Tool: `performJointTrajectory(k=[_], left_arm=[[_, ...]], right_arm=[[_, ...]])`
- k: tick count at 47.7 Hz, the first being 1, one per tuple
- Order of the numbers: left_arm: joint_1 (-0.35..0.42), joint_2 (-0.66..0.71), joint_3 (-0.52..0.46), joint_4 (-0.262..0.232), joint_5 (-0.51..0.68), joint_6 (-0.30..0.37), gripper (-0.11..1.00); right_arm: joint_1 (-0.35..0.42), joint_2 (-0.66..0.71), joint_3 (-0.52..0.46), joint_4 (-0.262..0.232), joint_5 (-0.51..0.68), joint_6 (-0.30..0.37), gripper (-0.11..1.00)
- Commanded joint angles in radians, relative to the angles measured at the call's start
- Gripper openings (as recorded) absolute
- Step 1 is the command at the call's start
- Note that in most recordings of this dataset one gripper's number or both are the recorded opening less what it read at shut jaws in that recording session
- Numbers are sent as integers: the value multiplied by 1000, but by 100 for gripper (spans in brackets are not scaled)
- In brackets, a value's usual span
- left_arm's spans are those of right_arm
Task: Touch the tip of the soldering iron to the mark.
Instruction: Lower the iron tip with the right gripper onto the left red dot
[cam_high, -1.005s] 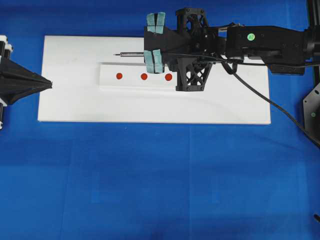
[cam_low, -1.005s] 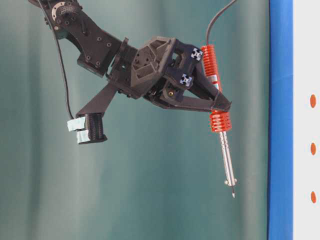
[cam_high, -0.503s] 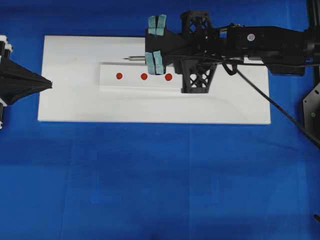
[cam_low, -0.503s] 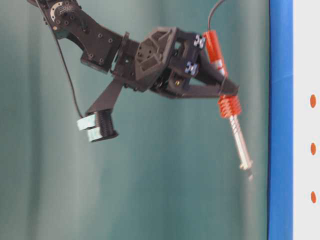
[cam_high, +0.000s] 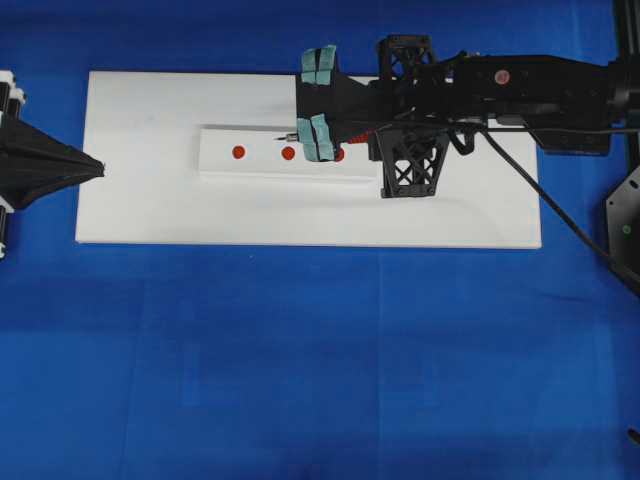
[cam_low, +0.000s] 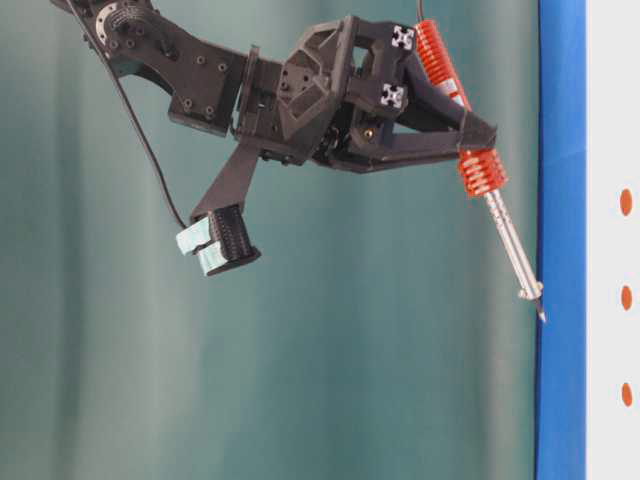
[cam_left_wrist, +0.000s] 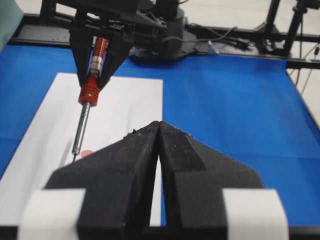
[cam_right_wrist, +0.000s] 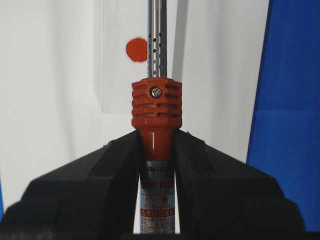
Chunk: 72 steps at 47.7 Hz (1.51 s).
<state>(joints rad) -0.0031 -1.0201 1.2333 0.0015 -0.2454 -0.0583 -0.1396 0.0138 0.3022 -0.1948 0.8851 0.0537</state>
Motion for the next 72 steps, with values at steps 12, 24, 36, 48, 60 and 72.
performJointTrajectory(k=[12, 24, 36, 48, 60, 72], left_arm=[[-2, 5, -11, 2, -5, -2, 0], [-2, 5, -11, 2, -5, -2, 0], [-2, 5, -11, 2, -5, -2, 0], [-2, 5, -11, 2, -5, -2, 0], [-2, 5, -11, 2, -5, -2, 0], [-2, 6, -11, 2, -5, -2, 0]], right_arm=[[0, -40, -28, 2, -15, -3, 6], [0, -40, -28, 2, -15, -3, 6], [0, -40, -28, 5, -15, -2, 6], [2, -35, -28, 5, -38, -2, 6], [2, -6, -38, 5, -58, -2, 6], [2, 49, -71, 5, -87, -3, 6]])
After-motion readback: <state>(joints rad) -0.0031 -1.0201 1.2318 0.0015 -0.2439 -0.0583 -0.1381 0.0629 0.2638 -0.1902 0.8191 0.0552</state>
